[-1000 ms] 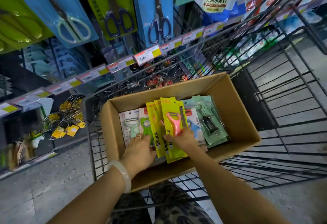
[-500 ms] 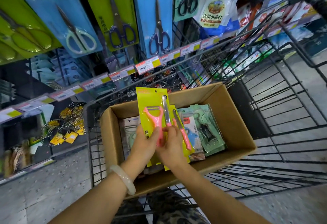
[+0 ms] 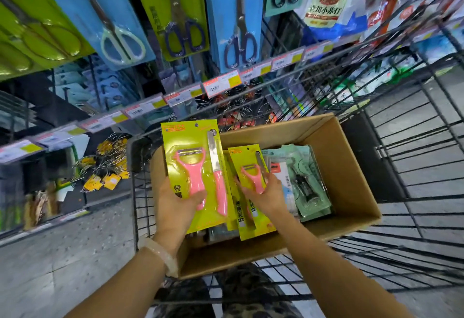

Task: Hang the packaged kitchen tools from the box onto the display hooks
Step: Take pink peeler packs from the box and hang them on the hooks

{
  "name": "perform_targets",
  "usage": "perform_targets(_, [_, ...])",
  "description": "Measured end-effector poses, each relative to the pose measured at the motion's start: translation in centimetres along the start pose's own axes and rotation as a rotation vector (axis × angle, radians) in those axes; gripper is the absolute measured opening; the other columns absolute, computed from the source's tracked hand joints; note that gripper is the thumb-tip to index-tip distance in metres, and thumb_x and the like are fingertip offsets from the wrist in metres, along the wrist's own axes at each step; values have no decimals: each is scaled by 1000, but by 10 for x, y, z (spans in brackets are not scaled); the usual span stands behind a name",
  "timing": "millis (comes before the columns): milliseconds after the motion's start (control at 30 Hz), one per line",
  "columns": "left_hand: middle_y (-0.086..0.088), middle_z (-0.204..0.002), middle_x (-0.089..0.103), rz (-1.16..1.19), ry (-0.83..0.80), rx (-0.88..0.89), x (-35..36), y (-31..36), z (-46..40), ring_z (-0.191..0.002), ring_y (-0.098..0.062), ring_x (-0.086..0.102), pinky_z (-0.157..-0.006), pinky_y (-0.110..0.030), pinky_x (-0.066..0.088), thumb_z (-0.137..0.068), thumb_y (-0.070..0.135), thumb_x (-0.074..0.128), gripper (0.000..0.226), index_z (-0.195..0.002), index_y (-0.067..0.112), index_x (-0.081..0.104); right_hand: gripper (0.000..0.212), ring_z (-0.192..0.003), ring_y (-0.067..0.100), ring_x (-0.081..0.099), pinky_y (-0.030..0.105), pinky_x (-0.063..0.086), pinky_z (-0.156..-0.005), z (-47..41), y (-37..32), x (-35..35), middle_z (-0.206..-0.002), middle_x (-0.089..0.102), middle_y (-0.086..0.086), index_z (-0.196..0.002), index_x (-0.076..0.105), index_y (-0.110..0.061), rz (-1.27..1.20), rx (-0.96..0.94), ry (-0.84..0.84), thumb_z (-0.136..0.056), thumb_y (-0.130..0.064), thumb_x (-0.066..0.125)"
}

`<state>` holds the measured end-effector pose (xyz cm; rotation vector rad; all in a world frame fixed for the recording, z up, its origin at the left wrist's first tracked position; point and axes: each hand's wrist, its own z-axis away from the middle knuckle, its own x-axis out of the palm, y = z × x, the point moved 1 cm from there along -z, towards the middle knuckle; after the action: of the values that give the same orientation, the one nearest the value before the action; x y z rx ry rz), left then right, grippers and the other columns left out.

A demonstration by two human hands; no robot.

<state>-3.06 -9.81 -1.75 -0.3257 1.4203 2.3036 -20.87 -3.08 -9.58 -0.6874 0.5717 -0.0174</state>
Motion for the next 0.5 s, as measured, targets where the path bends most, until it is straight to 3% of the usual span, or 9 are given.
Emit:
perform_targets(100, [-5,-104,66,21,-4,-31,-4,-8,-7,-93,-22,63,-66,-20,46,-68,-6,78,54,-109,19,53,107,-133,28,36,41,37,-107,-22,27,-4,-142,35,11,-146,22,-9,128,157,-83,-65,-47,81])
perform_targets(233, [-5,-101,66,45,-18,-60,-9,-12,-6,-87,-14,64,-59,-12,48,-70,-5,77,53,-116,7,54,122,-137,31,33,45,32,-112,-41,40,0,-152,29,9,-149,8,-13,73,275,-183,-61,-46,84])
perform_targets(300, [0,-96,64,80,-16,-60,-12,-11,-4,-83,-7,62,-57,-12,47,-71,-5,77,51,-111,12,52,119,-130,32,43,45,36,-109,-47,44,3,-144,40,9,-148,13,-13,86,291,-184,-59,-43,86])
perform_targets(400, [6,-97,62,83,-23,-62,-15,-13,-3,-85,-2,60,-65,-15,47,-71,-4,77,53,-110,21,50,128,-100,27,62,41,52,-87,-44,40,2,-128,54,10,-143,21,-16,107,310,-198,-41,-58,87])
perform_targets(433, [4,-99,63,87,-20,-64,-17,-13,-2,-89,-8,61,-71,-22,50,-70,-3,77,54,-110,22,50,118,-92,24,62,35,52,-81,-39,36,1,-127,54,12,-142,25,-11,133,330,-231,-50,-56,86])
perform_targets(500, [-2,-111,63,87,-17,-72,-19,-15,0,-103,-19,61,-87,-38,50,-69,-1,79,62,-119,19,49,99,-93,23,58,32,47,-83,-36,38,2,-125,55,13,-136,35,-6,188,358,-232,-63,-54,80])
